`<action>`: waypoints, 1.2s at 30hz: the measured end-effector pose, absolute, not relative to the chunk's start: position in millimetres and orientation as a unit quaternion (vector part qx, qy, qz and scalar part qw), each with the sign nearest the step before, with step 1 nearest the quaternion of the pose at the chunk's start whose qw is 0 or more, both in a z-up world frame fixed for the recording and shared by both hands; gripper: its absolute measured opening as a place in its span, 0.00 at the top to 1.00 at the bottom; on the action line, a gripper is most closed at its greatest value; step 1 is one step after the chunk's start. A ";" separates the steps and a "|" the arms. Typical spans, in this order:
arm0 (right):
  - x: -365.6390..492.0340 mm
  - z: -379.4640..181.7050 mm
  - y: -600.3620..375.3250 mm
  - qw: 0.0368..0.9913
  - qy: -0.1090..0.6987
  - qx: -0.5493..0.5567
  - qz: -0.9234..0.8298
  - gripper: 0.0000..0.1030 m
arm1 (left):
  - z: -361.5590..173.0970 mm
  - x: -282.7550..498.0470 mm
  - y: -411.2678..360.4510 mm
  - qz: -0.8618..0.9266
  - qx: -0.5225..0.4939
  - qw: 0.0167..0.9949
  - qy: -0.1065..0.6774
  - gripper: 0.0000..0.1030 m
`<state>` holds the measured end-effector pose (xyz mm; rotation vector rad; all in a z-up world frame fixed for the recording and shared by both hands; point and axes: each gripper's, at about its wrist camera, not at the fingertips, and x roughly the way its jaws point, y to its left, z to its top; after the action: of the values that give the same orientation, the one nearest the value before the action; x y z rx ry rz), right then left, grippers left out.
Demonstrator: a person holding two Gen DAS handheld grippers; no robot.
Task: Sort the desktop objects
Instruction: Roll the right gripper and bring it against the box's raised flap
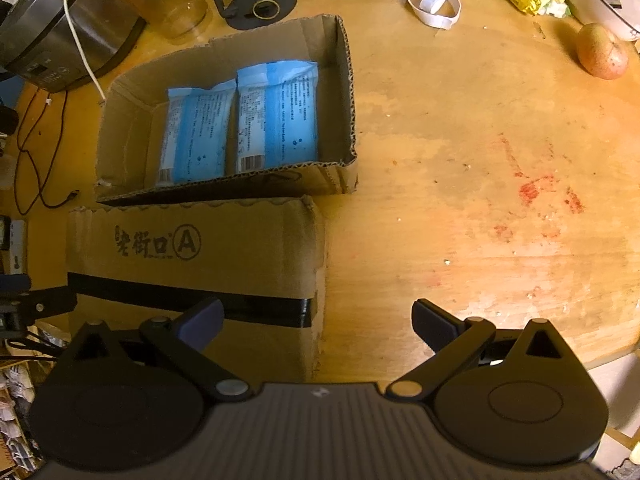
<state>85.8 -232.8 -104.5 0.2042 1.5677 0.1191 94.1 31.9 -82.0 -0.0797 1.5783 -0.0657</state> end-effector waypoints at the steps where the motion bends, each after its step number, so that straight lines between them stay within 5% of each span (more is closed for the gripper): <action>1: 85.7 -105.6 -233.0 0.701 0.704 0.095 0.055 0.00 | -83.3 93.7 33.2 -0.031 -0.039 0.703 0.709 0.00; 36: 73.7 -150.7 -279.3 0.689 0.648 0.257 0.199 0.03 | -127.1 85.5 88.1 -0.198 -0.186 0.702 0.658 0.01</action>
<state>73.7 -279.3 -150.7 0.5759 1.4491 0.4444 85.5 88.1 -127.1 -0.4131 1.4655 -0.4399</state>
